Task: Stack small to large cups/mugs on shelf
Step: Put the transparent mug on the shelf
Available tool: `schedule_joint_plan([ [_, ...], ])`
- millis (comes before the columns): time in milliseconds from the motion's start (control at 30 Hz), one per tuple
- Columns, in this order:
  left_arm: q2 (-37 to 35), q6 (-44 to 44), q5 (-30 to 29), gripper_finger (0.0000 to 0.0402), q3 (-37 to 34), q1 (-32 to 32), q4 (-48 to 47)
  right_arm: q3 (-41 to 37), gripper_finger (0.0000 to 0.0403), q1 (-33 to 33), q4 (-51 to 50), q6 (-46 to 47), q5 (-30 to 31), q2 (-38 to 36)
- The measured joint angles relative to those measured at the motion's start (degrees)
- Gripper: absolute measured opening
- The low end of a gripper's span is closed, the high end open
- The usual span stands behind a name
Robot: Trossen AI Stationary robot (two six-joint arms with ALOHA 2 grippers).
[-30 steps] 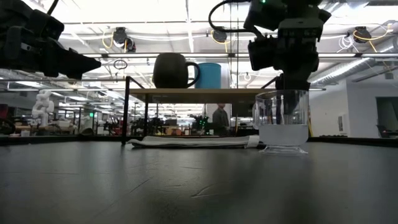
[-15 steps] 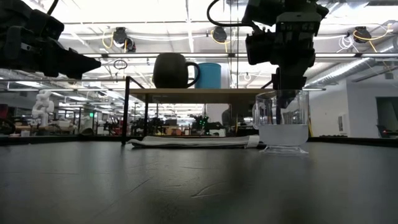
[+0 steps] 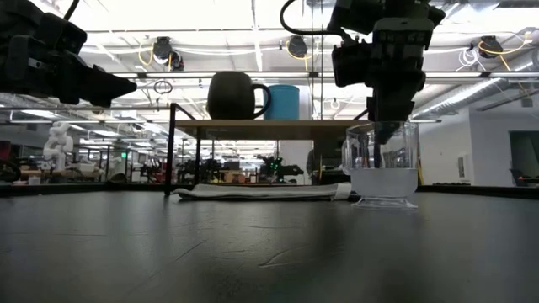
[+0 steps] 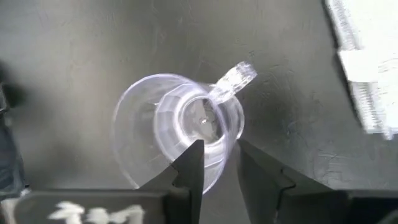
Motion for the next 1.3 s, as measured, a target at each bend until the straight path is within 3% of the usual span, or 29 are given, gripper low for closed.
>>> schedule_joint_plan([
  [200,0.0,-0.05,0.0,0.0108,0.0,-0.02,0.0,0.0,0.006,0.17,-0.13,-1.37,0.22,0.0],
  [433,0.0,-0.26,0.0,0.0108,0.0,-0.01,0.0,0.0,0.0005,0.17,-0.05,-1.49,0.36,0.0],
  [733,0.0,-0.26,0.0,0.0108,0.0,-0.01,0.0,0.16,0.0001,0.13,-0.62,-1.15,2.05,0.0],
  [967,-0.02,-0.26,0.0,0.0108,0.0,-0.02,0.0,4.59,0.0001,0.2,-5.46,-2.72,4.88,0.0],
  [1300,-0.01,-1.5,0.0,0.0108,0.01,-0.01,0.0,10.21,0.0,3.3,-3.19,-7.48,5.97,-1.85],
])
